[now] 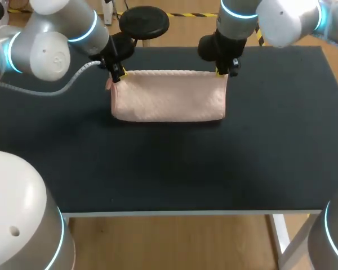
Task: Fold the towel
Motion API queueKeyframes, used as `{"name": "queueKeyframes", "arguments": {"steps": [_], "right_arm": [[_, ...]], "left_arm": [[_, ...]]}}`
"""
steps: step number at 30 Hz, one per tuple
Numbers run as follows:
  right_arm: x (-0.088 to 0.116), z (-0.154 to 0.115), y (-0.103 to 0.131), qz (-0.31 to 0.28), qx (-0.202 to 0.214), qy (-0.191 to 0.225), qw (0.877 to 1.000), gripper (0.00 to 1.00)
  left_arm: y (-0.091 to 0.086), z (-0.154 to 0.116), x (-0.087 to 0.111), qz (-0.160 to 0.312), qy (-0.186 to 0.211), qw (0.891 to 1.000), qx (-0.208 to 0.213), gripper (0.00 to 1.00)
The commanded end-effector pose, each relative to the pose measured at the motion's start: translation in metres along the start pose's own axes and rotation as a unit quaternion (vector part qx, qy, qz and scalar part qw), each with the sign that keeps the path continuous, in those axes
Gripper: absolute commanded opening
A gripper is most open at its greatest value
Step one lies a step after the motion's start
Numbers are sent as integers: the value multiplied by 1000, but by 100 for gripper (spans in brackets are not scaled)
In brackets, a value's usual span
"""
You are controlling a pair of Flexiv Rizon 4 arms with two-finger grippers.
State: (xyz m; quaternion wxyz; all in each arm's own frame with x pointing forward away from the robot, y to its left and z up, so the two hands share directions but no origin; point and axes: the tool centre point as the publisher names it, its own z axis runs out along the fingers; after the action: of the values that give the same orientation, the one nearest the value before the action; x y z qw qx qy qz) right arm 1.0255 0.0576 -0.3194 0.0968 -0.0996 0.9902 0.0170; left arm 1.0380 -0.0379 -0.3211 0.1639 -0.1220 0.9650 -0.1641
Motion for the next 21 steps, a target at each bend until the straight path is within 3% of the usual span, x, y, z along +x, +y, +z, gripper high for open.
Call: {"name": "queueKeyframes", "arguments": {"steps": [1,11,21], "right_arm": [[-31,24,-1,0,6,34,999,0],[-64,37,-10,-2,22,27,999,0],[-74,54,-5,-13,37,35,999,0]], "left_arm": [[-12,35,-28,5,10,1000,-11,0],[-11,55,-55,14,0,999,-32,0],[-7,66,-67,3,-2,999,-42,0]]}}
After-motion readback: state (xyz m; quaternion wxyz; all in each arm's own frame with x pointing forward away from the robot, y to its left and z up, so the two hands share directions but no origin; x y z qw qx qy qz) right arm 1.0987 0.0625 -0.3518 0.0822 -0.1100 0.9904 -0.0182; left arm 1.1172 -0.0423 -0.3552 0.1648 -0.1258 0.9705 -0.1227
